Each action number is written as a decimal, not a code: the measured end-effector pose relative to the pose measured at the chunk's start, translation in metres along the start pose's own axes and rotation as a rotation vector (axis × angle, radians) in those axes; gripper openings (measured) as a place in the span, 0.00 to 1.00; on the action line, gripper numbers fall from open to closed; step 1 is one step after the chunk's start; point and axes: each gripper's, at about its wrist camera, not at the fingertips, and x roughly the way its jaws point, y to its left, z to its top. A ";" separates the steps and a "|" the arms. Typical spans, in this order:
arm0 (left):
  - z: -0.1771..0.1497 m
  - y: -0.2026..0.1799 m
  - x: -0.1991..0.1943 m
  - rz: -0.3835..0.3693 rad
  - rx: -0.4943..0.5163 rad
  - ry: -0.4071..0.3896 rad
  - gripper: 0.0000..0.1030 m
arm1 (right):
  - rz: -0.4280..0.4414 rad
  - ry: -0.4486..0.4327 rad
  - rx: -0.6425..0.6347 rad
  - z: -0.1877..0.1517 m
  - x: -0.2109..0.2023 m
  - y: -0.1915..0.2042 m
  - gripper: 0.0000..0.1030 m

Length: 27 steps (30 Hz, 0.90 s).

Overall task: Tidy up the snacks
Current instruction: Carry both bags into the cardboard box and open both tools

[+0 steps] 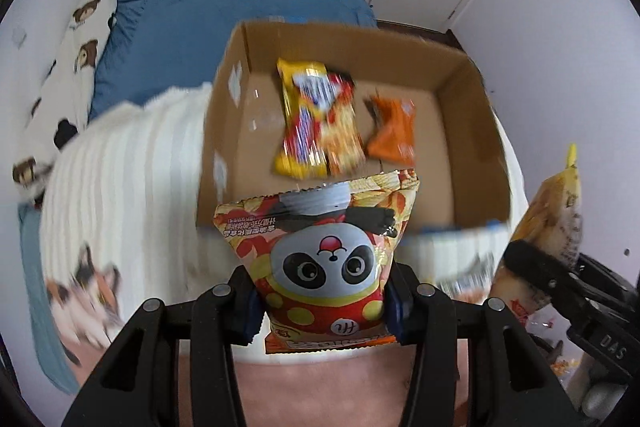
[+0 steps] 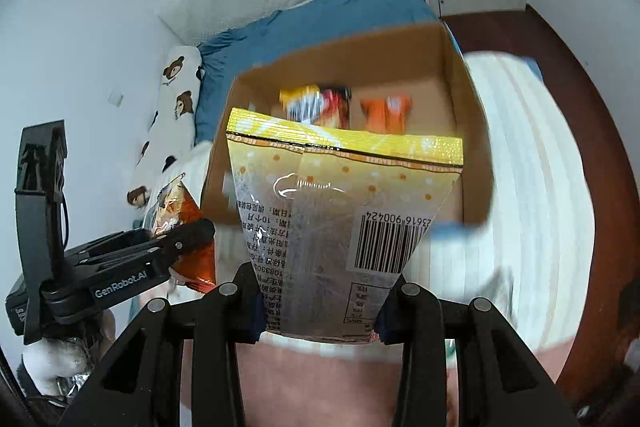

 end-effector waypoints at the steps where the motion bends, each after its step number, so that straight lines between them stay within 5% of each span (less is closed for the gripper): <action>1: 0.014 0.001 0.007 0.011 0.000 0.013 0.43 | -0.010 0.009 -0.011 0.015 0.008 0.002 0.41; 9: 0.084 0.024 0.097 0.039 -0.047 0.219 0.43 | -0.082 0.166 -0.021 0.073 0.096 -0.004 0.41; 20: 0.076 0.039 0.167 0.069 -0.025 0.395 0.43 | -0.136 0.396 -0.029 0.061 0.188 -0.028 0.41; 21: 0.073 0.041 0.172 0.058 -0.034 0.405 0.44 | -0.136 0.423 -0.024 0.059 0.193 -0.030 0.45; 24: 0.068 0.046 0.177 0.039 -0.053 0.399 0.50 | -0.132 0.460 -0.012 0.057 0.200 -0.036 0.84; 27: 0.064 0.047 0.176 -0.007 -0.068 0.395 0.63 | -0.131 0.454 -0.004 0.057 0.198 -0.041 0.87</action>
